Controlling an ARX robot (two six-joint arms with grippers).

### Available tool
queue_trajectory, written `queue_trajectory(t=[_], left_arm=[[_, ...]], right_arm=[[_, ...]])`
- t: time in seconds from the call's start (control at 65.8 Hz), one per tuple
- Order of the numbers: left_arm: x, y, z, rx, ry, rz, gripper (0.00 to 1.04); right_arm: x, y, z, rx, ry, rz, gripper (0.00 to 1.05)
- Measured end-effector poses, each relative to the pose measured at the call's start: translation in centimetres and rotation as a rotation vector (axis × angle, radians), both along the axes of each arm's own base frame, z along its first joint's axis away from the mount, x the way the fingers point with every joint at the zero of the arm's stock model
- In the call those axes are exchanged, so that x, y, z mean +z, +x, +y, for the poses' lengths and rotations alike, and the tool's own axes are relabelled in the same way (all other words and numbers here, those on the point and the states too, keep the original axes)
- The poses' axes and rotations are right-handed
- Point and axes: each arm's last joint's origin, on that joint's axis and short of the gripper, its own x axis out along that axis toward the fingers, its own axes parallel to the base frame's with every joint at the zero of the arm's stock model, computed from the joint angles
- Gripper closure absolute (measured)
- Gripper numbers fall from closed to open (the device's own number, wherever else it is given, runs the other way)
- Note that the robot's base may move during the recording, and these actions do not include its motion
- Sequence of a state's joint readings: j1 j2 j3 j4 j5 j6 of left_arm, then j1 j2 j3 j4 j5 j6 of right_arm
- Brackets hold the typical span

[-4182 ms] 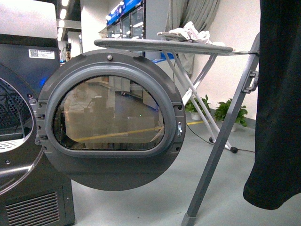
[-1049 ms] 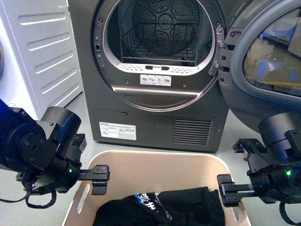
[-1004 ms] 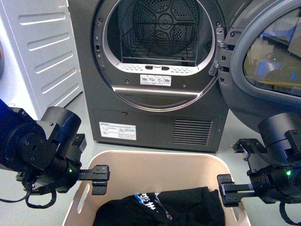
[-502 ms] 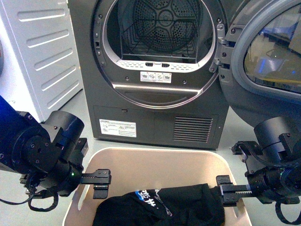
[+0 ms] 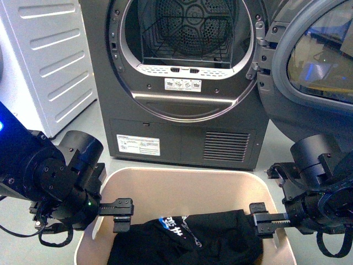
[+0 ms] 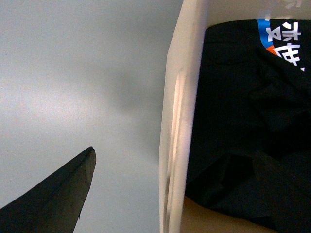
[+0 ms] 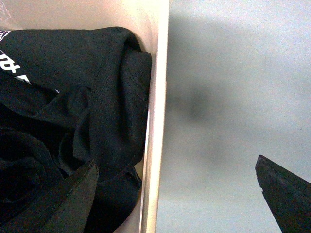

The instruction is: Move hamper under clothes hanger

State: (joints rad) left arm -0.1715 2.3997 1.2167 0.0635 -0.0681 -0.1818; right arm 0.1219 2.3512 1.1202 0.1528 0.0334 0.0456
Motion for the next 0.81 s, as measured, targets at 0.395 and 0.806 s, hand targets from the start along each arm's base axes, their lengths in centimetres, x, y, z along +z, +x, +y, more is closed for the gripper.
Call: queue_trajectory(t=[0.395,0.806], left_arm=[[-0.08,0.12,0.0,0.005,0.003,0.019,0.67],[0.09,0.43,-0.02,0.0,0.012,0.017,1.01]], right_arm=[[-0.52,0.01,0.04,-0.005,-0.03,0.023,0.63],[-0.44,0.23,0.51,-0.004,-0.018,0.033,1.02]])
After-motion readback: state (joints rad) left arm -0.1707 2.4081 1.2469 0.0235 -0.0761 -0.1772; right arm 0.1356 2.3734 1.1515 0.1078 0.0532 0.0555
